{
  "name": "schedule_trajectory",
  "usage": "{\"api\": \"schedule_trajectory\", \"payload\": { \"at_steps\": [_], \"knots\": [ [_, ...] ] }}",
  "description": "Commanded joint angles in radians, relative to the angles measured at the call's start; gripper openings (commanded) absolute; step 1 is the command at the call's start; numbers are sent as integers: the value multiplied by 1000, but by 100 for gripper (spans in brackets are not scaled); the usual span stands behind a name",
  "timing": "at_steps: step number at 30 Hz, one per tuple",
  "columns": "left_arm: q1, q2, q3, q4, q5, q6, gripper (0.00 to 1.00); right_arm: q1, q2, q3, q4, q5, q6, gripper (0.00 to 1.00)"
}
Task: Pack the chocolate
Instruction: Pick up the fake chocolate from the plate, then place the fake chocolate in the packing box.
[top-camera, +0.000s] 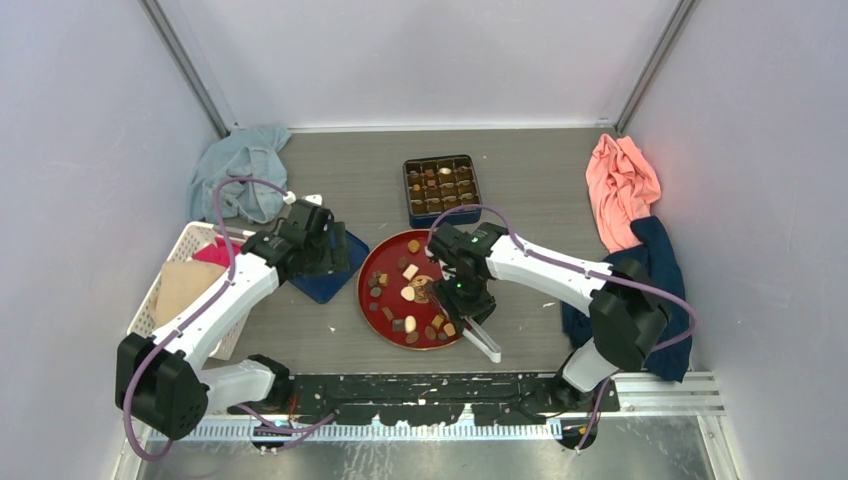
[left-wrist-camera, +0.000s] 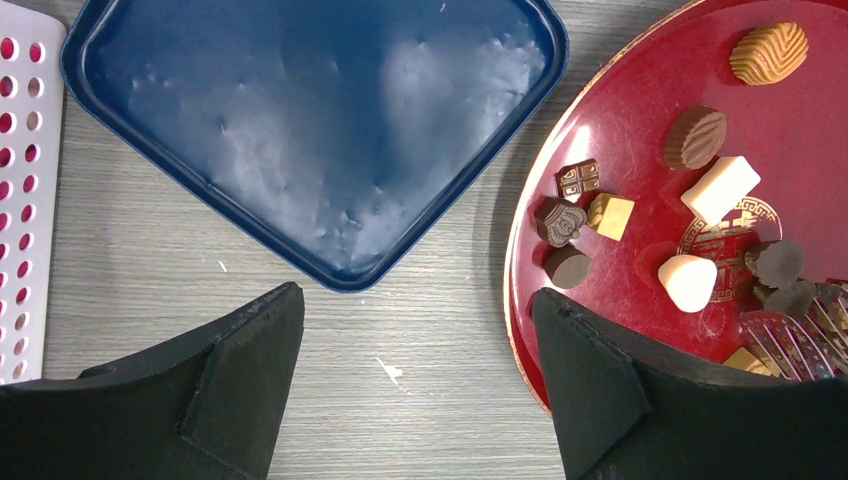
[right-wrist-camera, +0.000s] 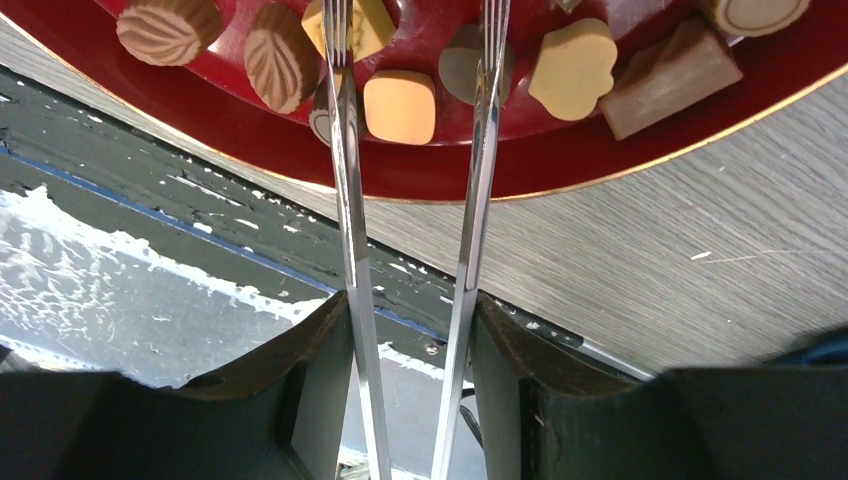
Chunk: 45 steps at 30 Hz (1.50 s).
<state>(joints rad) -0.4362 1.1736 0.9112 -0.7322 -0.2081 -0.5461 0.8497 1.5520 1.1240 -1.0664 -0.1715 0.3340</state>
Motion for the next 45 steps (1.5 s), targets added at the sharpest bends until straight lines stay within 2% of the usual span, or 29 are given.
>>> {"api": "schedule_trajectory", "payload": {
  "at_steps": [1,9,17,23,27,32,39,45],
  "knots": [
    [5,-12,31,25,5,-3,85,9,5,56,26,-12,-19,49],
    [5,-12,32,26,6,-1,85,9,-9,75,-20,44,-29,33],
    [5,-12,25,31,10,-1,85,-22,-58,126,-87,138,-49,25],
    [6,-20,19,33,8,2,85,-179,-86,219,-103,210,-74,25],
    [5,-22,9,45,15,-6,85,-301,-81,312,-13,215,-54,25],
    [5,-21,12,44,22,-4,85,-390,36,468,91,211,-36,26],
    [5,-50,11,24,9,-1,85,-413,320,757,70,185,-90,26],
    [7,-63,8,7,-11,-1,85,-432,437,827,98,140,-75,26]
  ]
}}
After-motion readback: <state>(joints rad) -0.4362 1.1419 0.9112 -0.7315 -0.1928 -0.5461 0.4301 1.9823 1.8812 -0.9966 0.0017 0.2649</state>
